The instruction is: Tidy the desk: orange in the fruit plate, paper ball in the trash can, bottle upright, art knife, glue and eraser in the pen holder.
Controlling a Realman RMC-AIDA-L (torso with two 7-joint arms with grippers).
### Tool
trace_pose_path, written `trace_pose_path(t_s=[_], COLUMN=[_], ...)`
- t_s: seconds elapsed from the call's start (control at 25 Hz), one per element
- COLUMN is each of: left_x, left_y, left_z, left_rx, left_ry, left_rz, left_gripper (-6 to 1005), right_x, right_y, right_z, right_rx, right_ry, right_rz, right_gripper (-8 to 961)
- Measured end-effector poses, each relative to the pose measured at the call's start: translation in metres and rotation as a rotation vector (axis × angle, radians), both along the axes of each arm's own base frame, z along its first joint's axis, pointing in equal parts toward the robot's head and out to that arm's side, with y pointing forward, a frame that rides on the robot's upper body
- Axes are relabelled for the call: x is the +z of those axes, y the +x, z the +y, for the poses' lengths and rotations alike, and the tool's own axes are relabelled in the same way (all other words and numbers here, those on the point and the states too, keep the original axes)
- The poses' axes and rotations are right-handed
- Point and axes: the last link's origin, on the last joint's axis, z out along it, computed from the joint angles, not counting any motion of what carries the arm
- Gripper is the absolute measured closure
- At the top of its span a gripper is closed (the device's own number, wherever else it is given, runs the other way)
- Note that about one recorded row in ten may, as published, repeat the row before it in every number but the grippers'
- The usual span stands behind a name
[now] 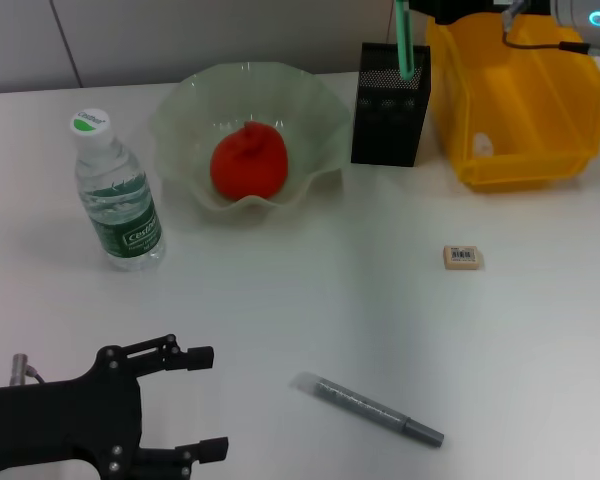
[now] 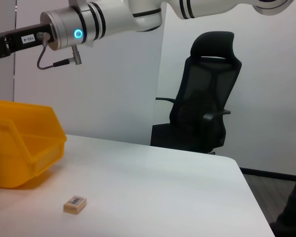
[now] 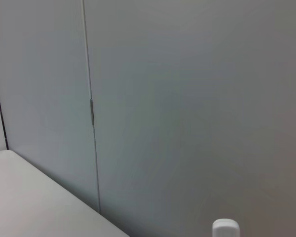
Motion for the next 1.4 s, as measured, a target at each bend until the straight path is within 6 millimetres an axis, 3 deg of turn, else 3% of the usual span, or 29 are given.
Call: trace_pose_path(t_s=[0.6, 0.84, 1.08, 1.2, 1.4], left_x=[0.000, 0.000, 0.001, 0.001, 0.002], left_y=[-0.001, -0.001, 0.000, 0.001, 0.001], left_z=[0.000, 0.000, 0.000, 0.000, 0.000], left_rx=[-0.007, -0.005, -0.005, -0.006, -0.003], left_ry=[0.006, 0.006, 0.002, 0.000, 0.004], left_rz=[0.004, 0.003, -0.003, -0.006, -0.011], left_gripper=[139, 139, 139, 139, 139], right_x=[-0.016, -0.014, -0.006, 0.002, 0.014], right_y=[0.009, 0.007, 0.006, 0.001, -0.024], right_z=[-0.004, -0.008, -0.014, -0.027, -0.055], right_rx=[-0.039, -0.037, -0.075, -0.106, -0.198], right_ry=[0.040, 0.064, 0.054, 0.023, -0.112], right_rz=[-0.004, 0.002, 0.016, 0.005, -0.132], right_gripper=[786, 675, 442, 390, 304])
